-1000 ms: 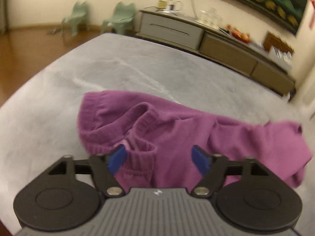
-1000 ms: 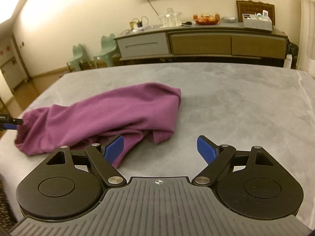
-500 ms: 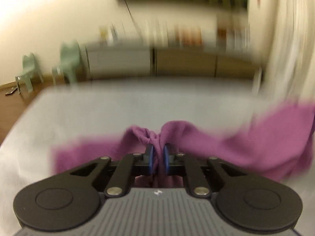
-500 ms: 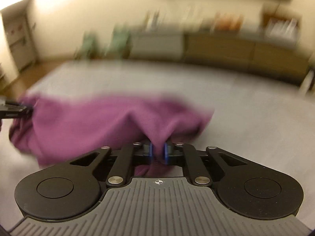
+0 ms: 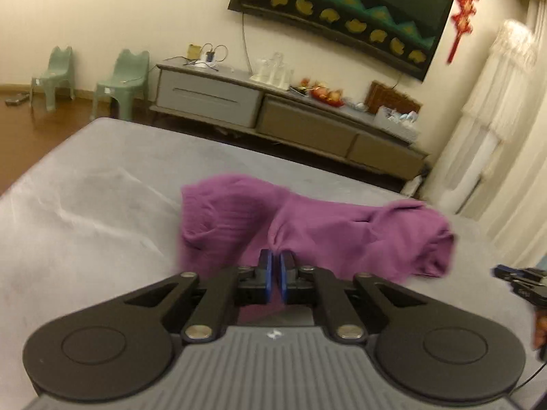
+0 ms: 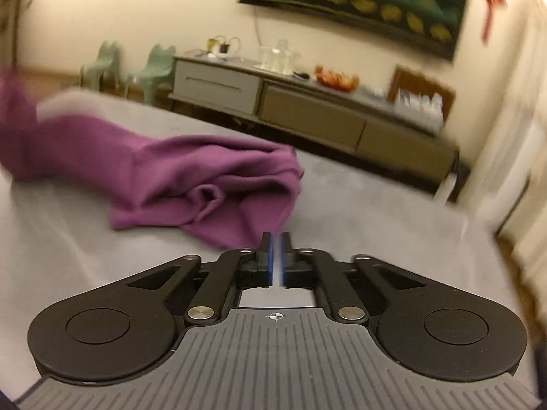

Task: Fold clothes

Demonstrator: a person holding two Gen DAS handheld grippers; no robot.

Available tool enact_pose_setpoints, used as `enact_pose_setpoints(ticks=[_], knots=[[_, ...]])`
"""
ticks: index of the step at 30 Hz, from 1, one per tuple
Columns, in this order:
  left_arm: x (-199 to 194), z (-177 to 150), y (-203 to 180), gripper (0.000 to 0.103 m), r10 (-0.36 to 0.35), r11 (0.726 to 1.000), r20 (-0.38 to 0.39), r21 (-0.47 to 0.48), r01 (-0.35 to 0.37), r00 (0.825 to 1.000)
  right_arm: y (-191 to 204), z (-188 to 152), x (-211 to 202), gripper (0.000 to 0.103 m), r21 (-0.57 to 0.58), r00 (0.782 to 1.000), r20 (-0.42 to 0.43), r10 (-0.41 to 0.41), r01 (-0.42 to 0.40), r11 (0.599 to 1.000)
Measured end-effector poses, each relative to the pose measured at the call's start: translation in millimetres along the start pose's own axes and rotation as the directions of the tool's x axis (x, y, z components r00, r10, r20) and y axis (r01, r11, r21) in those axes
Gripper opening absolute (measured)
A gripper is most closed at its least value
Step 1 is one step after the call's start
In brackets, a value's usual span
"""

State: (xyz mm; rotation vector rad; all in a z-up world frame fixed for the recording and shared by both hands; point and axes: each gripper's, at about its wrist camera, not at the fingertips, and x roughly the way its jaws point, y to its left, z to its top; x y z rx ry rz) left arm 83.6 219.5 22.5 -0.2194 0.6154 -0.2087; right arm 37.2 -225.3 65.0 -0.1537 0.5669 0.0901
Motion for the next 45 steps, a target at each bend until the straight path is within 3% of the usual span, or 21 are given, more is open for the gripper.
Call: enact_pose_setpoints(ticks=[2,7,9,13,15,18,19,21,22,23,24,25,28,30,33,35,37,41,42,44,45], knots=[[4,-11,8,0.001,0.064,0.997,-0.041,-0.035,-0.065,0.997,3,-4,-12,0.060,0.056,0.998,0.055,0.019,-0.022,0.998],[21,-14,28,0.002,0.022,0.993,-0.129,-0.115,-0.037,0.991,13,-11,-11,0.066,0.219,0.999,0.007,0.047,-0.047,0.975],[26,-10,23,0.017,0.017,0.995,-0.136,-0.099,-0.031,0.991,12,5,-3,0.075,0.282,0.997,-0.005,0.076,-0.072,0.957],[58,-7,6,0.074,0.045,0.994,-0.144,-0.093,-0.059,0.989,-3,61,42,0.089,0.324,0.996,-0.030,0.078,-0.064,0.944],[74,0,-2,0.079,0.069,0.992,-0.132,-0.092,-0.082,0.989,-13,84,73,0.093,0.347,0.998,-0.056,0.039,-0.017,0.938],[101,9,-15,0.102,0.051,0.997,-0.183,-0.052,-0.061,0.982,-26,104,139,0.093,0.343,0.989,-0.148,-0.023,0.074,0.937],[110,8,-18,0.102,0.077,0.997,-0.205,-0.015,-0.082,0.976,-30,106,162,0.093,0.337,0.981,-0.189,-0.030,0.093,0.937],[130,7,-21,0.078,0.143,0.990,-0.241,0.048,-0.135,0.960,-35,107,205,0.084,0.326,0.961,-0.274,-0.019,0.111,0.939],[139,6,-20,0.033,0.178,0.984,-0.256,0.070,-0.166,0.950,-37,105,221,0.048,0.325,0.948,-0.319,0.022,0.088,0.942],[145,9,-13,0.013,0.187,0.982,-0.270,0.051,-0.180,0.945,-38,107,230,0.026,0.324,0.940,-0.336,0.053,0.062,0.944],[145,15,-3,0.006,0.169,0.985,-0.262,0.001,-0.175,0.950,-38,110,237,0.022,0.322,0.935,-0.346,0.081,0.037,0.946],[131,24,7,0.006,0.159,0.984,-0.215,-0.046,-0.173,0.963,-39,121,226,0.012,0.332,0.953,-0.287,0.093,0.008,0.943],[88,52,36,0.005,0.144,0.972,-0.058,-0.181,-0.153,0.988,-45,155,165,0.010,0.341,0.994,-0.032,0.101,-0.084,0.936],[55,58,54,0.005,0.119,0.960,0.014,-0.256,-0.112,0.993,-47,167,100,0.010,0.314,0.982,0.167,0.083,-0.133,0.940],[25,47,74,0.005,0.129,0.949,0.040,-0.296,-0.112,0.991,-36,130,9,0.010,0.173,0.956,0.292,0.022,-0.075,0.982],[26,31,81,0.005,0.125,0.947,-0.025,-0.294,-0.127,0.992,-27,75,-14,0.015,0.086,0.973,0.227,-0.041,0.022,0.996],[31,15,85,0.005,0.116,0.950,-0.099,-0.281,-0.140,0.988,-23,11,-10,0.028,0.035,0.996,0.030,-0.082,0.081,0.996],[41,-7,79,0.005,0.109,0.959,-0.184,-0.238,-0.152,0.977,-53,-82,-1,0.034,0.231,0.926,-0.329,-0.182,0.266,0.936],[38,-6,76,0.006,0.119,0.963,-0.174,-0.222,-0.156,0.978,-66,-83,-12,0.034,0.351,0.946,-0.294,-0.134,0.237,0.906],[33,-3,71,0.008,0.141,0.968,-0.150,-0.187,-0.168,0.979,-81,-79,-29,0.064,0.496,0.982,-0.169,-0.084,0.159,0.854],[28,0,68,0.009,0.152,0.969,-0.127,-0.174,-0.173,0.980,-84,-77,-33,0.067,0.534,0.986,-0.138,-0.089,0.150,0.832]])
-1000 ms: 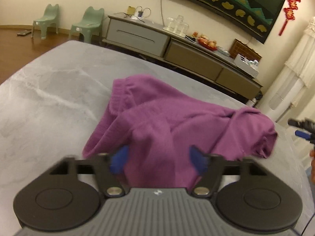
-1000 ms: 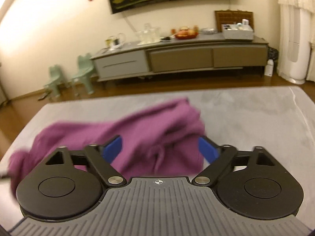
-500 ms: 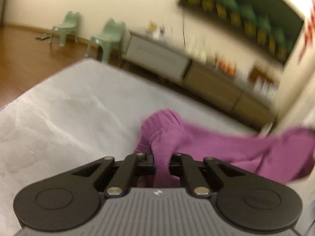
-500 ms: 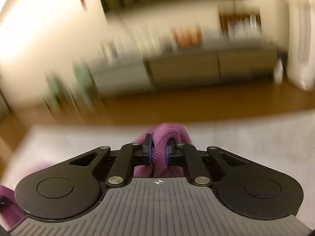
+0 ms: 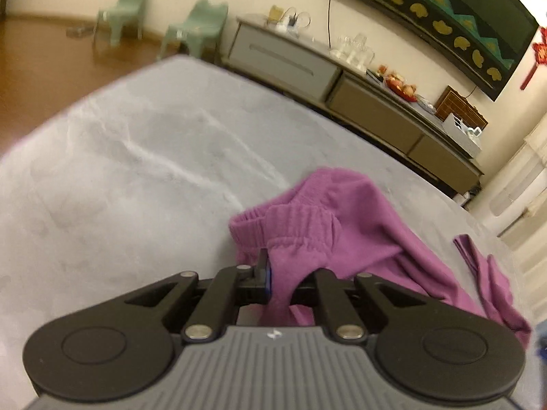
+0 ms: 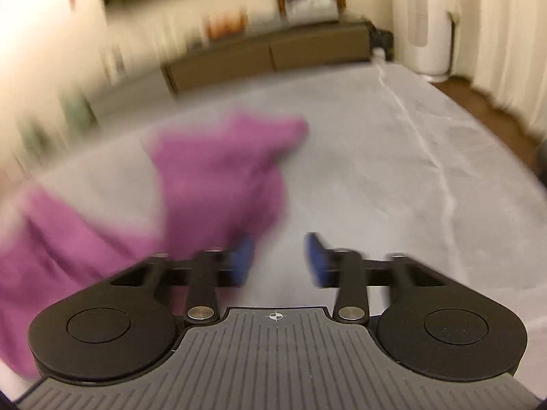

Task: Fold clothes

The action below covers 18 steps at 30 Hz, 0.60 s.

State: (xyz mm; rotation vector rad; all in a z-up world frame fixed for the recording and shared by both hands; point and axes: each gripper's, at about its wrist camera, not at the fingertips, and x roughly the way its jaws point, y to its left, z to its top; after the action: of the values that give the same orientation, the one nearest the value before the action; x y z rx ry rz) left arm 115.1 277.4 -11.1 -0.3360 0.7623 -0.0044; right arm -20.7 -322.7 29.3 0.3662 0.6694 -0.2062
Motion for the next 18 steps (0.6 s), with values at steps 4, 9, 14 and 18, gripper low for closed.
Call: enact_pose_setpoints(ticks=[4,9,14,18], knots=[[-14,10,-13,0.028,0.027,0.999,0.081,0.040,-0.030,0.996,10,6,19,0.068,0.049,0.999,0.024,0.035,-0.037,0.998],[-13,17,-27,0.033,0.057,0.995,0.104,0.072,-0.065,0.993,31,21,73,0.079,0.006,0.997,0.002,0.081,-0.081,0.997],[-7,23,-27,0.033,0.097,0.992,0.105,0.067,-0.104,0.990,44,24,121,0.007,-0.041,0.995,-0.071,0.069,-0.072,0.997],[-21,28,-14,0.035,0.124,0.992,0.148,-0.024,-0.121,0.981,34,37,95,0.005,0.009,0.999,0.017,0.038,-0.038,0.999]])
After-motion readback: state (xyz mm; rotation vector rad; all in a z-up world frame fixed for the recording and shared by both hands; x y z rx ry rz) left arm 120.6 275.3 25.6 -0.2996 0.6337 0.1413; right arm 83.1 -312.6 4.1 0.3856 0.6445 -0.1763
